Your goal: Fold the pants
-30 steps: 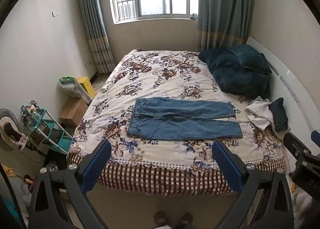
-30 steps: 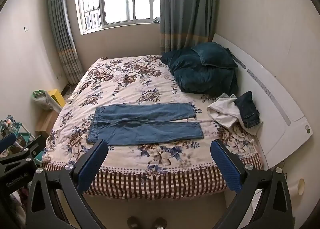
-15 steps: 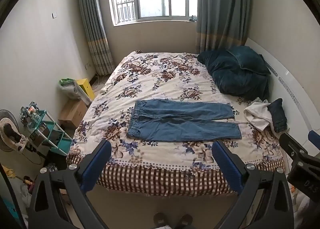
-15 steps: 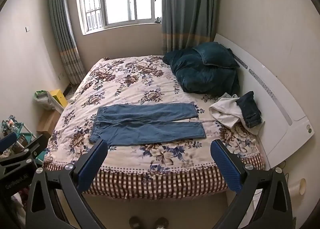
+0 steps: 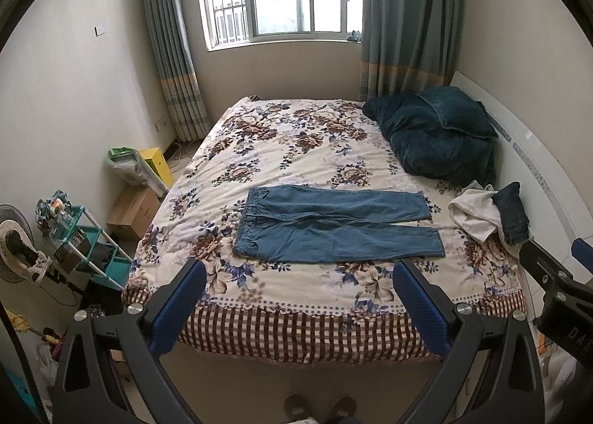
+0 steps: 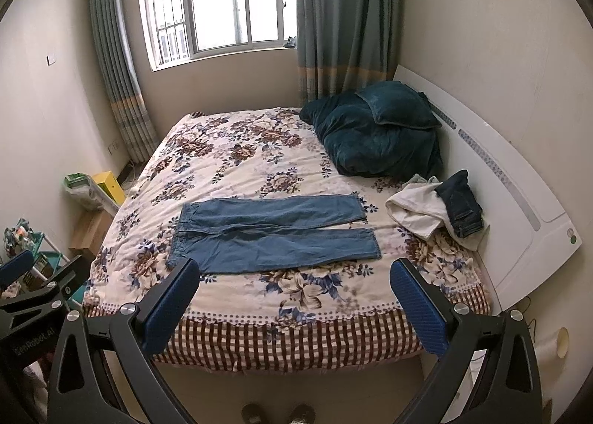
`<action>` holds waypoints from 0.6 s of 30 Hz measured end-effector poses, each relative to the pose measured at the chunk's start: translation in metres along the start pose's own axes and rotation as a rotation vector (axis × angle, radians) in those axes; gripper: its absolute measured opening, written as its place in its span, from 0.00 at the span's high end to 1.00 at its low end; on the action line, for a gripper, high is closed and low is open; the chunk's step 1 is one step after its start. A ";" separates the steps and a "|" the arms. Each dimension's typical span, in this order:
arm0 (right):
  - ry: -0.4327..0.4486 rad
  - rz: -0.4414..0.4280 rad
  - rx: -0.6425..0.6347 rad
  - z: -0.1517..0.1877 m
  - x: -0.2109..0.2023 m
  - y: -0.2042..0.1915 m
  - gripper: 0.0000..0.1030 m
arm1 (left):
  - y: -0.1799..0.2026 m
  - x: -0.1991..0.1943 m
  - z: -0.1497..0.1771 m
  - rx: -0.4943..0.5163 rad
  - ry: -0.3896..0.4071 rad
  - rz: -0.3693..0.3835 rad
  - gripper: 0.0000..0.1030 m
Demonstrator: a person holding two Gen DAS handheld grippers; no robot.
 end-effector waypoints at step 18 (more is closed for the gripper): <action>-0.002 -0.007 -0.001 0.001 -0.004 0.003 0.00 | 0.000 -0.008 -0.004 0.003 0.008 -0.001 0.00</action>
Point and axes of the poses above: each gripper's, at about its wrist camera, not at the fingertips, and x roughly the way its jaws point, y to its right, z to its underside, the point moved 5 cm from there along x, roughly the way its jaws point, and after that the axes turned 2 degrees about -y, right-handed, at the moved point
